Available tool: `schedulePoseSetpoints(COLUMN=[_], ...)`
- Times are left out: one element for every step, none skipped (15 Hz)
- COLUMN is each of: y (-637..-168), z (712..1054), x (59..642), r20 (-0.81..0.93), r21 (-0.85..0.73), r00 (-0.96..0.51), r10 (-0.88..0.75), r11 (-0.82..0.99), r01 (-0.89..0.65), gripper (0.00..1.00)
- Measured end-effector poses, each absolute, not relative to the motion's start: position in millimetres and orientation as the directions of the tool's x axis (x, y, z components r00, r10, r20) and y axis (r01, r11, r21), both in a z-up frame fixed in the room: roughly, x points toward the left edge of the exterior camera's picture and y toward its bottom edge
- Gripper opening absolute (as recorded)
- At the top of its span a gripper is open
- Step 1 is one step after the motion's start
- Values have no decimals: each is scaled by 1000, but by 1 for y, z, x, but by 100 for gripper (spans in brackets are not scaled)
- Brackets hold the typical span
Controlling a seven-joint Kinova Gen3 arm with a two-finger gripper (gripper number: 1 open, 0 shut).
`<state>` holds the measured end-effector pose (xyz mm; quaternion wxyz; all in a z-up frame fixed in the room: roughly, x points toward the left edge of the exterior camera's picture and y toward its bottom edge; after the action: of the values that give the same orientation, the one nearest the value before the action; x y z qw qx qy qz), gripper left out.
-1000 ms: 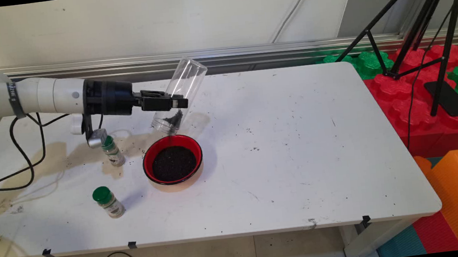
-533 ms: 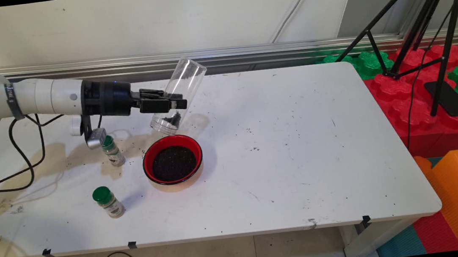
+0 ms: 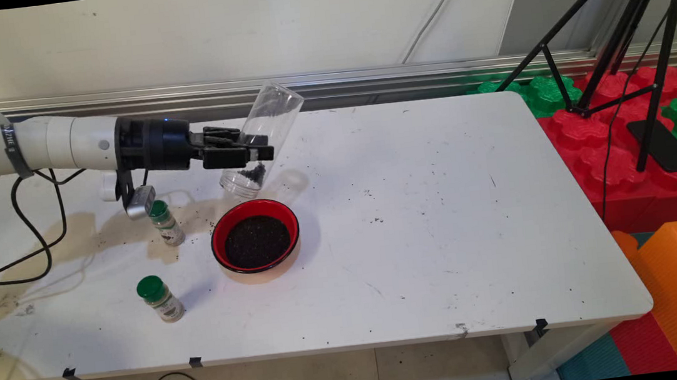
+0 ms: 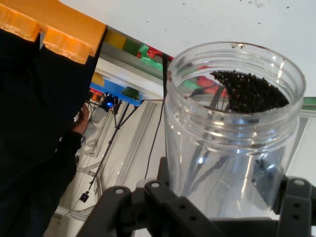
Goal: Pour the black seasoning powder in the red bowl
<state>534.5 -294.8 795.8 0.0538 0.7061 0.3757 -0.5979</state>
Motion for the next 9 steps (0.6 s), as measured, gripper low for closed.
schedulePoseSetpoints(y=[-294, -294, -293, -292, -291, -290, -289, -288, -287], z=[796, 797, 797, 797, 798, 798, 799, 800, 801], x=[535, 535, 535, 536, 536, 537, 538, 538, 539], r20=[-887, -889, -892, -895, -898, -901, -904, -907, -909], r21=[-370, -366, -362, -357, -353, -349, -345, -341, -338], r00=[4, 5, 6, 7, 7, 7, 5, 4, 2], r10=[462, 457, 452, 445, 440, 434, 427, 422, 416], r11=[-714, -718, -721, -726, -729, -733, -736, -739, -742], r01=[594, 592, 591, 588, 586, 584, 582, 581, 579], gripper=[0, 0, 0, 0, 0, 0, 0, 0, 0])
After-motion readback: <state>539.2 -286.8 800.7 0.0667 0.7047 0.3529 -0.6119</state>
